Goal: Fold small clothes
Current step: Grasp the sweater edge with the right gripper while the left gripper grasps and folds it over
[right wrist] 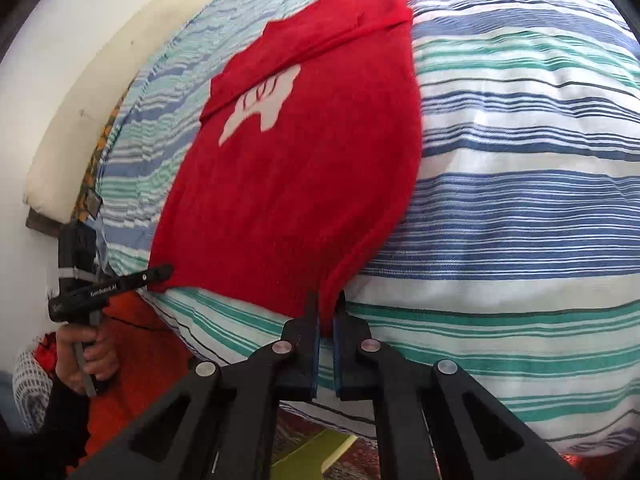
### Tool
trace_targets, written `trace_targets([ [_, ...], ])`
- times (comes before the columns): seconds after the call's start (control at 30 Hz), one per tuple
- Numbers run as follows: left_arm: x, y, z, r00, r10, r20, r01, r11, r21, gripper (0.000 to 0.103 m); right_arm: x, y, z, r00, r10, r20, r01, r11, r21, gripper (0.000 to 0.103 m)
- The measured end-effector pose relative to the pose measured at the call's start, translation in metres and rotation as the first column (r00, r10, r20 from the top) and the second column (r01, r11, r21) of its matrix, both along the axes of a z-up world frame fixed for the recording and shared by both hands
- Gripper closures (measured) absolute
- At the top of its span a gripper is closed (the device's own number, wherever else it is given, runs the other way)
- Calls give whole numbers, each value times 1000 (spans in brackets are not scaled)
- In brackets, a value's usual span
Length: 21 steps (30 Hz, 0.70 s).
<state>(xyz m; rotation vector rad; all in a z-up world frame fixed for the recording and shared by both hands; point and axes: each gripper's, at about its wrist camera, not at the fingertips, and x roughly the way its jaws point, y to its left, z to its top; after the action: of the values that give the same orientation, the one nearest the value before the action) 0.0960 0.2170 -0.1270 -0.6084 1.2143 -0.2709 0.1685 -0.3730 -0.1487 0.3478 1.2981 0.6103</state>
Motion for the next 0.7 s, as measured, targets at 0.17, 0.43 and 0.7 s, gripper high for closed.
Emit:
trace_targets([
  [0.17,59,25,44,990,85,116,-73,991,-109,101,27,-1,32,991,-68,116,59,995,78,98],
  [0.43,244,20,62,975,116,188,-123,992,22,101,195,31,56,957,-154,245,135,987,91,98],
  [0.7,365,32,6,962,256,95,-270,945,186,84,344,78,26,931,-205,301,213,977,4,84],
])
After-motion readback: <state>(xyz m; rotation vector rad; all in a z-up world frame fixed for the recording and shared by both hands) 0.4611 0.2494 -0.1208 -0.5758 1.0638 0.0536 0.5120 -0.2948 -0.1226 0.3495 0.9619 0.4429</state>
